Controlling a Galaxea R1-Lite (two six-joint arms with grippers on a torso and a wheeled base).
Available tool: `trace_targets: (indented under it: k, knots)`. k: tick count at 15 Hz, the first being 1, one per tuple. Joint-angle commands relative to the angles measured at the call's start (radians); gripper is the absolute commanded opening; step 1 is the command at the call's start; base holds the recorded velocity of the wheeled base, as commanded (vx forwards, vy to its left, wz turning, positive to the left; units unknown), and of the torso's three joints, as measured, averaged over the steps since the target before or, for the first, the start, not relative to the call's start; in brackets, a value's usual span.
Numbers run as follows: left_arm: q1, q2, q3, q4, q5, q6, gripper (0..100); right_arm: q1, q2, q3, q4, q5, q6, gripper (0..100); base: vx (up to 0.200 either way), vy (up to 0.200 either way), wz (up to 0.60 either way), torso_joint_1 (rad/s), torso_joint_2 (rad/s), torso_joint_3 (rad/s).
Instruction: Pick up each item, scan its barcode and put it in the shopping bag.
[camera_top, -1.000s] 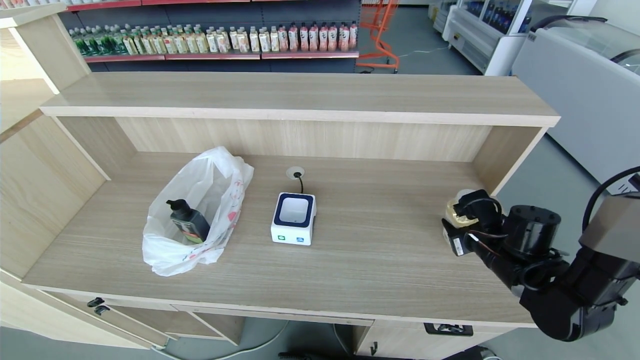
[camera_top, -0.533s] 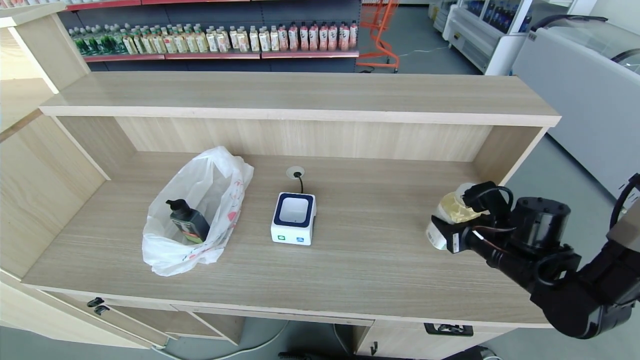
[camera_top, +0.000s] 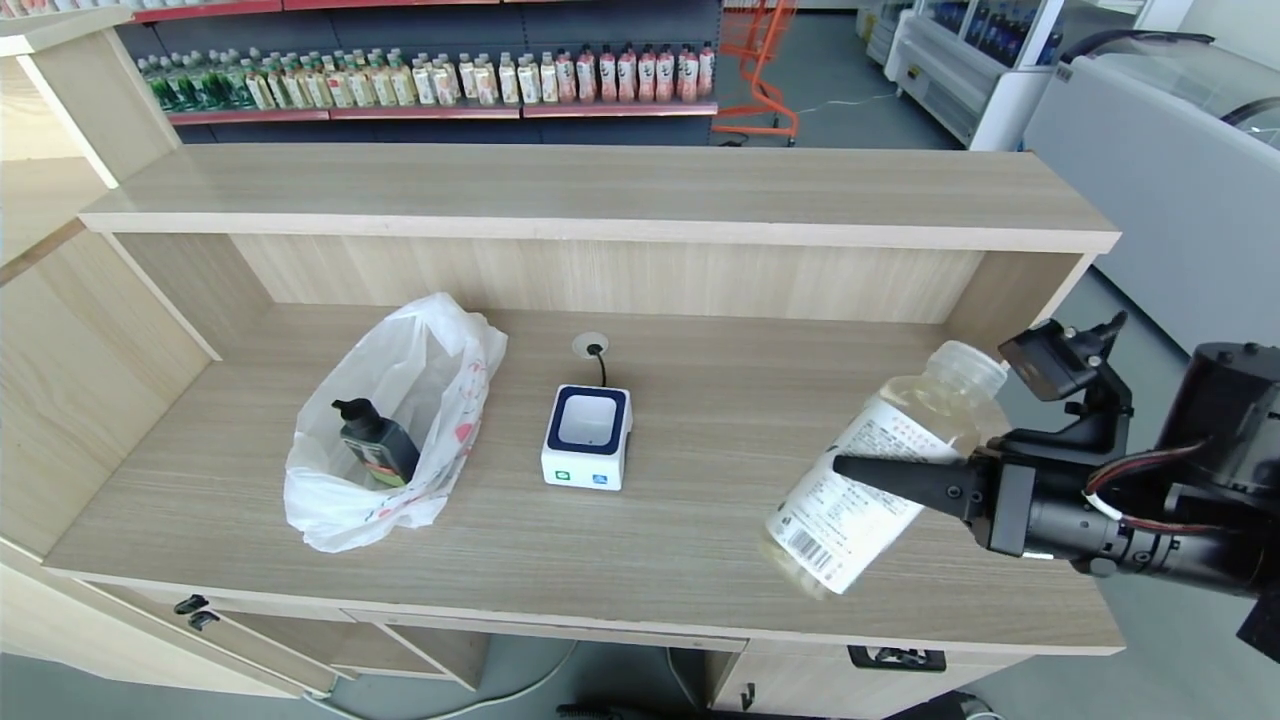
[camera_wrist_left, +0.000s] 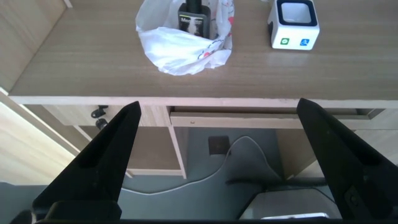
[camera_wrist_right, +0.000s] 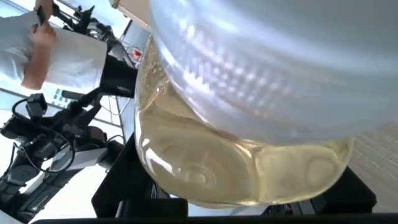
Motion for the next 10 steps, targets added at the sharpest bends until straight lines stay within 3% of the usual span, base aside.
trace_targets:
  k: [1, 10]
  knots:
    - [0.0, 0.001, 0.002, 0.0, 0.0, 0.0, 100, 0.052, -0.102, 0.004, 0.04, 0.015, 0.005, 0, 0.0, 0.0, 0.0, 0.0, 0.0, 0.0]
    - [0.0, 0.001, 0.0, 0.0, 0.0, 0.0, 100, 0.181, -0.135, -0.042, 0.066, 0.018, 0.071, 0, 0.0, 0.0, 0.0, 0.0, 0.0, 0.0]
